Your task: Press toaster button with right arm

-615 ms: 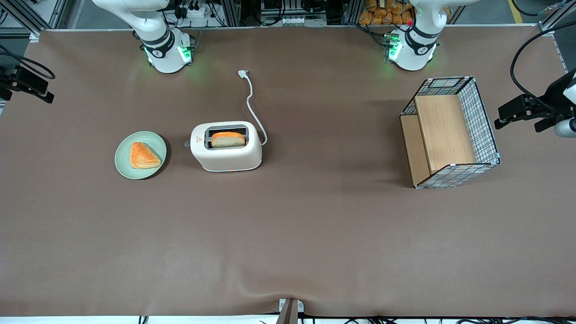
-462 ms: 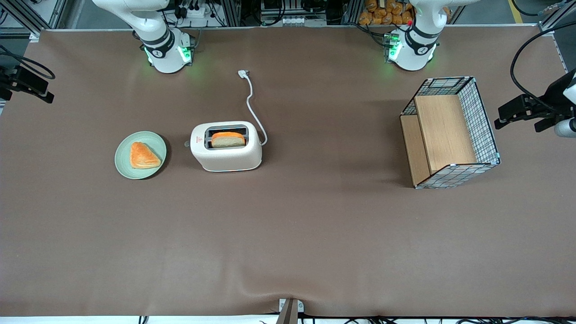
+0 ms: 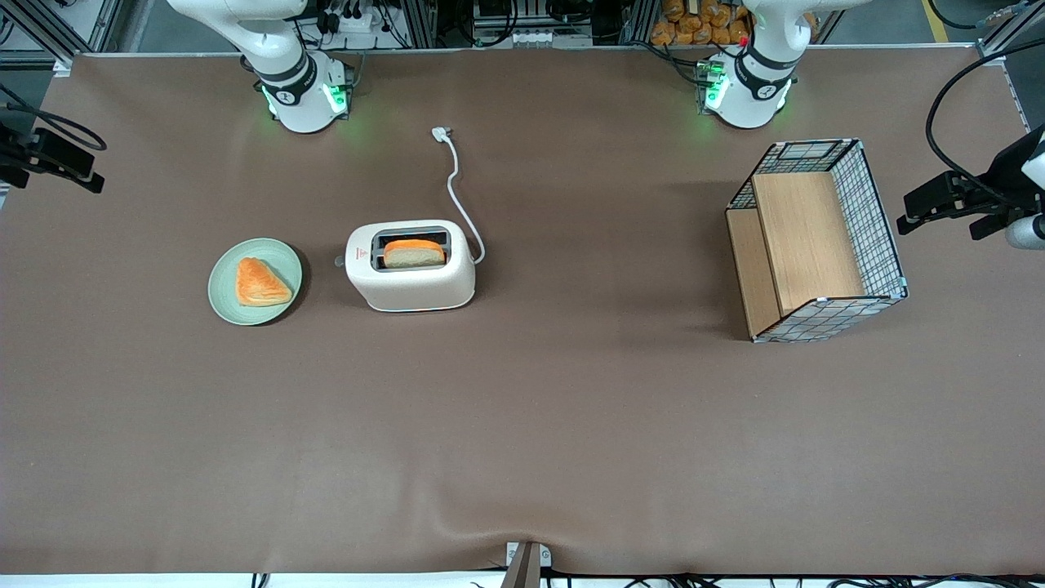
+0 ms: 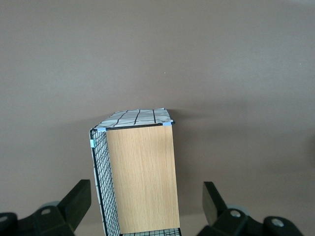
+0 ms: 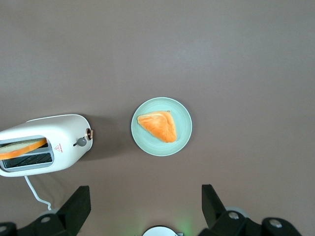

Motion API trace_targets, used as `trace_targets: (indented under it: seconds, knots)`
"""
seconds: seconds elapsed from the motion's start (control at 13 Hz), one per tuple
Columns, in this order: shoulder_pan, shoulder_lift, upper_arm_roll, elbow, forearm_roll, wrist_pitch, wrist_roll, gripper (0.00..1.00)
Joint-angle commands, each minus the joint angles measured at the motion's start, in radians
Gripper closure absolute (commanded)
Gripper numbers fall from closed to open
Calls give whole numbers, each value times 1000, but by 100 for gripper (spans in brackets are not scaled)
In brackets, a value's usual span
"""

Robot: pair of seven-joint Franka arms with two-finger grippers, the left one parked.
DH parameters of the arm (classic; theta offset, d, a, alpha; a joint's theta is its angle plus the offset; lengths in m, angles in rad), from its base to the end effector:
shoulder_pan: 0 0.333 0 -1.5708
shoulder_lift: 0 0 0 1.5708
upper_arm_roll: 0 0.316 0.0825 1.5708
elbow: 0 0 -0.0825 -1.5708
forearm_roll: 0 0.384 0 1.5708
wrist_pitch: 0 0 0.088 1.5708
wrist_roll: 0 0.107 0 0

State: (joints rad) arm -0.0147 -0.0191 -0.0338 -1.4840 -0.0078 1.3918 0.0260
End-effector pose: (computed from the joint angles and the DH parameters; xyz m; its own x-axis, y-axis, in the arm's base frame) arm 0.5289 -0.0268 0.6600 0.9945 -0.0756 -0.0728 -0.0752 -0.9971 0.0090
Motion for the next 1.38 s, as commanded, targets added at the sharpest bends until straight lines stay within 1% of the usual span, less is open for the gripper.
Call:
trace_targets:
  seconds: [0.0,0.15,0.38,0.69,0.77,0.92,1.0,1.08,1.15,1.31]
  knots:
    - [-2,5,11,4,-8,-4,-6,0]
    - [-1,28,15,-1,-5,-4,-15,0]
    - [-1,74,15,-1,52,1,-35,0]
    - [27,131,15,-2,57,4,-38,0]
    - [35,151,15,-2,57,4,-38,5]
    - [48,191,15,-4,57,4,-38,23]
    - [56,209,15,-4,57,6,-38,28]
    - [61,226,17,-4,57,13,-40,39]
    - [73,237,17,-7,57,15,-43,55]
    - [90,254,17,-21,57,15,-44,82]
